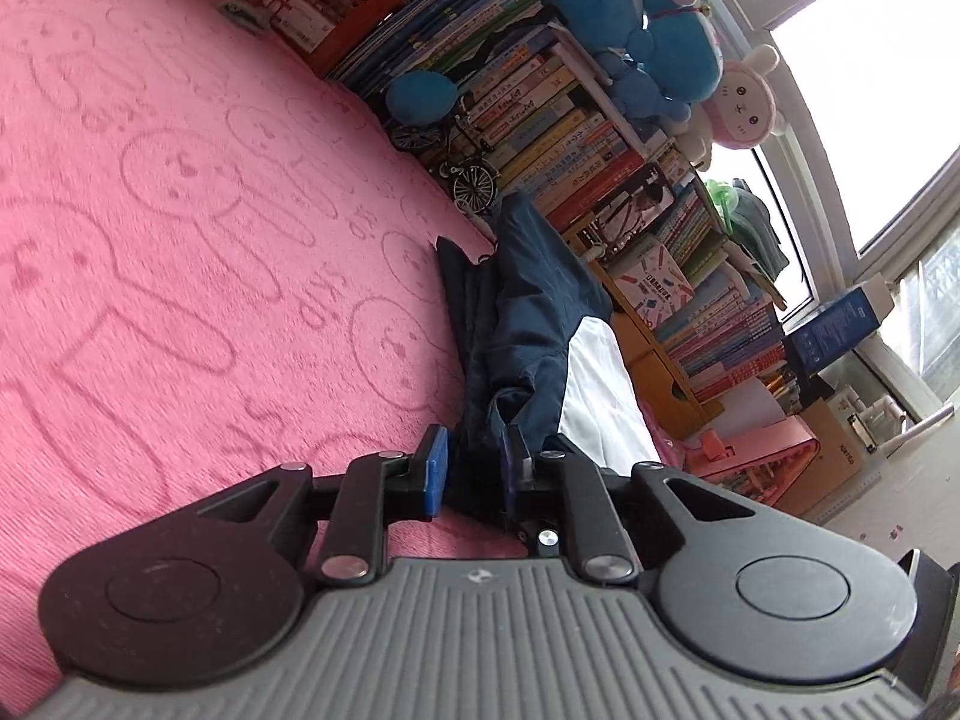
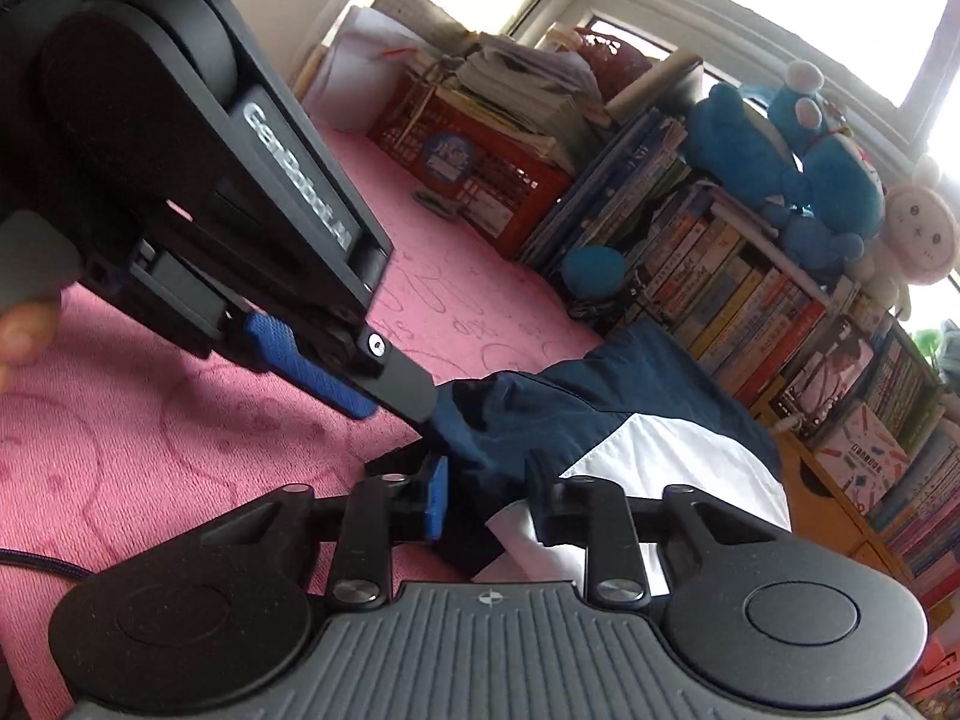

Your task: Fold clothes

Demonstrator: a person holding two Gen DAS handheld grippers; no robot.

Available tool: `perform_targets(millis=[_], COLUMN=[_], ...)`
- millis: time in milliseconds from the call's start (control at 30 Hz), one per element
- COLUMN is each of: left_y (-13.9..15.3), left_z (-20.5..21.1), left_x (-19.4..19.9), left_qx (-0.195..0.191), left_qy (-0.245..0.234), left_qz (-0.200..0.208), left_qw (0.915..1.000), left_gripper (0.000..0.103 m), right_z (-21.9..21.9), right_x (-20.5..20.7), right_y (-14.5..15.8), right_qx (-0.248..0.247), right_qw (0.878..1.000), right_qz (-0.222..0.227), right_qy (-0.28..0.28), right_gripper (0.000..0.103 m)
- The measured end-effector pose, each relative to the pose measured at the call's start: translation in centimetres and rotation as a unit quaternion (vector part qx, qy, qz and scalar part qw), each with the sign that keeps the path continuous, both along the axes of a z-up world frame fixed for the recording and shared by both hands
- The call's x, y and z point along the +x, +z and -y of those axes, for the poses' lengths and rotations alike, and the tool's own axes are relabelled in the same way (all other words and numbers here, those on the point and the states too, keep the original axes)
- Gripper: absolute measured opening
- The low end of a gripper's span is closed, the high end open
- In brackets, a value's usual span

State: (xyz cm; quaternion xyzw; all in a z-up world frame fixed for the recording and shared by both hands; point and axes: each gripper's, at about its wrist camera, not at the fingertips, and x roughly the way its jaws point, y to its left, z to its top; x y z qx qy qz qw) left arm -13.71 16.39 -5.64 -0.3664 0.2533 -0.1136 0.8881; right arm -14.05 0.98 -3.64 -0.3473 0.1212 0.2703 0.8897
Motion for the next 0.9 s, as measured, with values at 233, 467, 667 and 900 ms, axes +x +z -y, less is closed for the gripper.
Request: perform_targets(millis=[233,467,667,900], left_y=[2.9,1.4,-0.6,-1.7], left_z=[-0.7,-1.1,-1.9,-0.8], left_x=[5.5,6.3,4.3,6.0], left_qx=[0.044,-0.014,-0.127,-0.185], left_qy=[-0.09,-0.127,-0.158,-0.161], left_qz=[0.01,-0.036,-0.058,-0.067], left_qw=[0.9949,0.9911,0.9775,0.9671], left_gripper=[0.054,0.054,0.06,0.06], right_z=[-1.0,-0.4,0.7,0.7], right_x=[-0.7,-1.3,-1.1,-1.4], right_y=[-0.7,-1.1,-1.8,-0.7], right_qx=[-0.028,-0.068,-0.105,-0.077], right_qw=[0.998,0.993,0.99,0.989], right_qz=[0.043,0.085,0.095,0.122], right_qy=[-0.024,-0.035,-0.017,-0.019], right_gripper=[0.052,0.053,0.05,0.015])
